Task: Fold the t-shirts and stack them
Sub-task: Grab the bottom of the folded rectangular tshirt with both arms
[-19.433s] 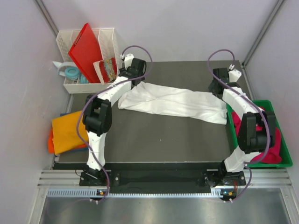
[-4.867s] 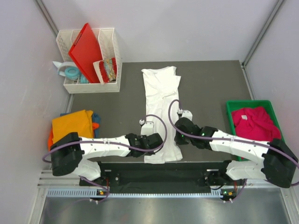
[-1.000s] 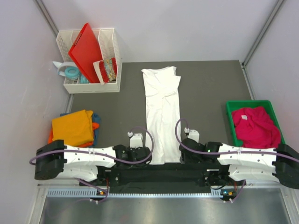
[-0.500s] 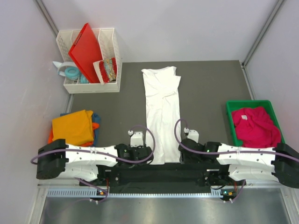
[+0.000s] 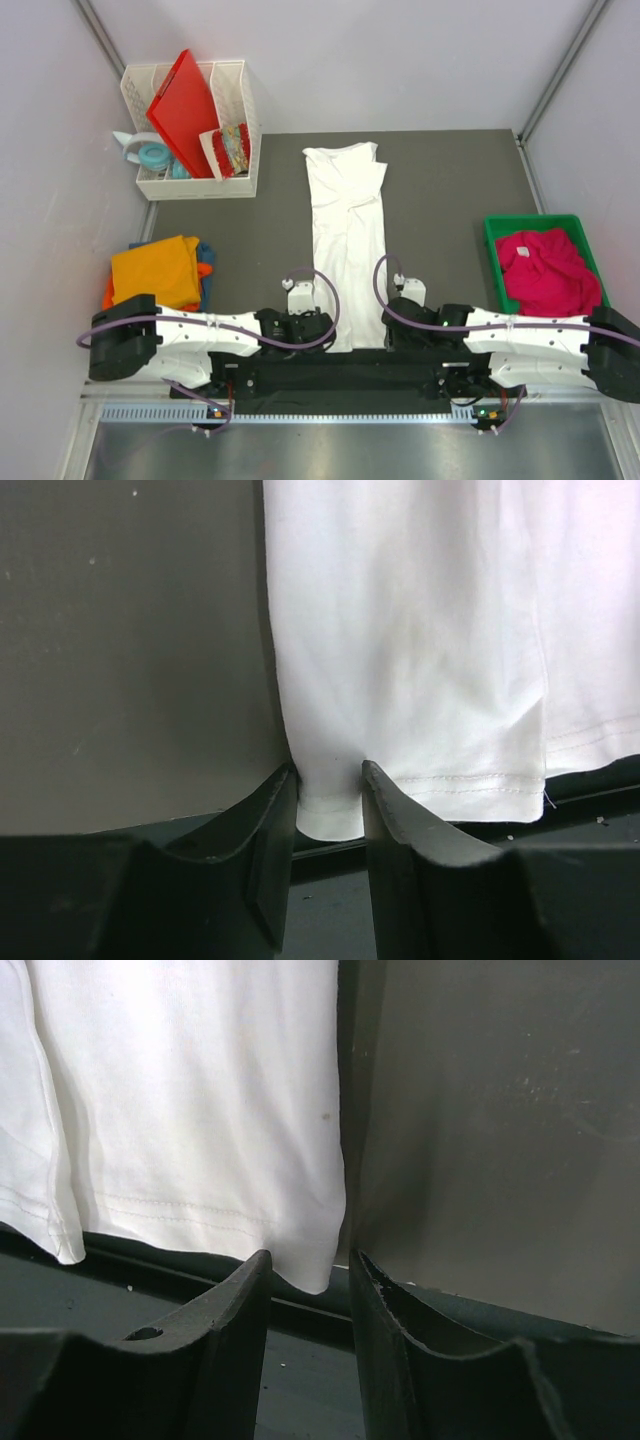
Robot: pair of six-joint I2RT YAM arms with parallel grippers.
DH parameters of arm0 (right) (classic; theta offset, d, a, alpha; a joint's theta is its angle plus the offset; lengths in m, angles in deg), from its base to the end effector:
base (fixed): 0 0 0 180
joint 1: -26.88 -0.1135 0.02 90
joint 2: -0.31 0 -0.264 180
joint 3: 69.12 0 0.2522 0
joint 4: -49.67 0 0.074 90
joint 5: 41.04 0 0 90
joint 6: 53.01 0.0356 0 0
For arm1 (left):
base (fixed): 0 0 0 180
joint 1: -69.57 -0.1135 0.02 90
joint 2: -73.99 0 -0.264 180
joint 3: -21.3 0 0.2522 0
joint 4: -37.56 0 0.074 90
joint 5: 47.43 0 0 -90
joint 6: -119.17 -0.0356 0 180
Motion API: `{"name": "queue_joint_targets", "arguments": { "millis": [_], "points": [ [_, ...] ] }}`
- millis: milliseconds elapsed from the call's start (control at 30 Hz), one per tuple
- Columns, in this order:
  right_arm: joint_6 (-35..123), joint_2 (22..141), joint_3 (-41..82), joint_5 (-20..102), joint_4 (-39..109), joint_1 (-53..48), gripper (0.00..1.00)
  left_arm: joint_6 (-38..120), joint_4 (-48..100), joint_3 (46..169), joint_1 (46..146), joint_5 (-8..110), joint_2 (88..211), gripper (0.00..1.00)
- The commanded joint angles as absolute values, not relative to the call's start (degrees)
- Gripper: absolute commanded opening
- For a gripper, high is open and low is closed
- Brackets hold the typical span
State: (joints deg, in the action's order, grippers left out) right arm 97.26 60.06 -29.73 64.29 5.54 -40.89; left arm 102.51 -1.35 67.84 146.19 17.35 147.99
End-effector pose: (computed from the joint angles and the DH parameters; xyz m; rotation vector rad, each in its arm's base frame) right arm 0.0731 0.1539 0.1560 -0.0939 2.6832 0.3879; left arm 0.0642 -0.2043 0.1537 -0.0470 2.5922 -0.3731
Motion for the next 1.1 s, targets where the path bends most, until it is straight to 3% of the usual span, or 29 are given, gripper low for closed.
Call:
{"name": "queue_joint_targets", "arguments": {
  "millis": [0, 67, 167, 200, 233, 633, 667, 700, 767, 800, 1067],
  "points": [
    [98.3, 59.7, -30.7, 64.2, 2.3, -41.9, 0.37, 103.1, -3.1, 64.9, 146.4, 20.8, 148.6, 0.35],
    [98.6, 59.3, -30.8, 64.2, 2.2, -42.0, 0.36, 103.2, -3.6, 64.3, 146.4, 20.7, 147.2, 0.25],
    [99.0, 58.6, -31.2, 64.2, 2.0, -42.0, 0.19, 103.4, -4.6, 63.8, 146.4, 20.5, 145.8, 0.01],
    [99.3, 58.4, -31.2, 64.3, 1.9, -42.1, 0.06, 103.4, -4.9, 63.6, 146.4, 20.5, 145.5, 0.00],
    [99.6, 58.1, -31.2, 64.4, 1.5, -42.1, 0.00, 103.4, -5.1, 63.5, 146.4, 20.3, 144.8, 0.00],
    [101.0, 57.3, -28.4, 68.8, -0.5, -44.2, 0.00, 103.1, -10.1, 65.4, 147.2, 16.6, 139.7, 0.00],
    [100.7, 57.8, -28.2, 68.8, -0.5, -44.2, 0.05, 102.9, -10.3, 65.6, 147.2, 16.6, 140.0, 0.00],
    [100.4, 59.3, -27.8, 68.7, -0.2, -44.3, 0.23, 102.9, -10.2, 65.9, 147.1, 16.8, 140.3, 0.00],
    [100.4, 60.2, -27.1, 68.6, 0.4, -44.7, 0.34, 103.1, -10.0, 66.2, 147.2, 17.3, 142.0, 0.00],
    [100.5, 60.8, -26.9, 68.8, 0.6, -44.8, 0.45, 103.1, -9.6, 66.3, 147.1, 17.9, 142.5, 0.00],
    [100.9, 63.5, -26.5, 68.6, 3.5, -45.2, 0.55, 102.7, -6.7, 65.6, 147.2, 19.0, 143.8, 0.00]
  ]
}}
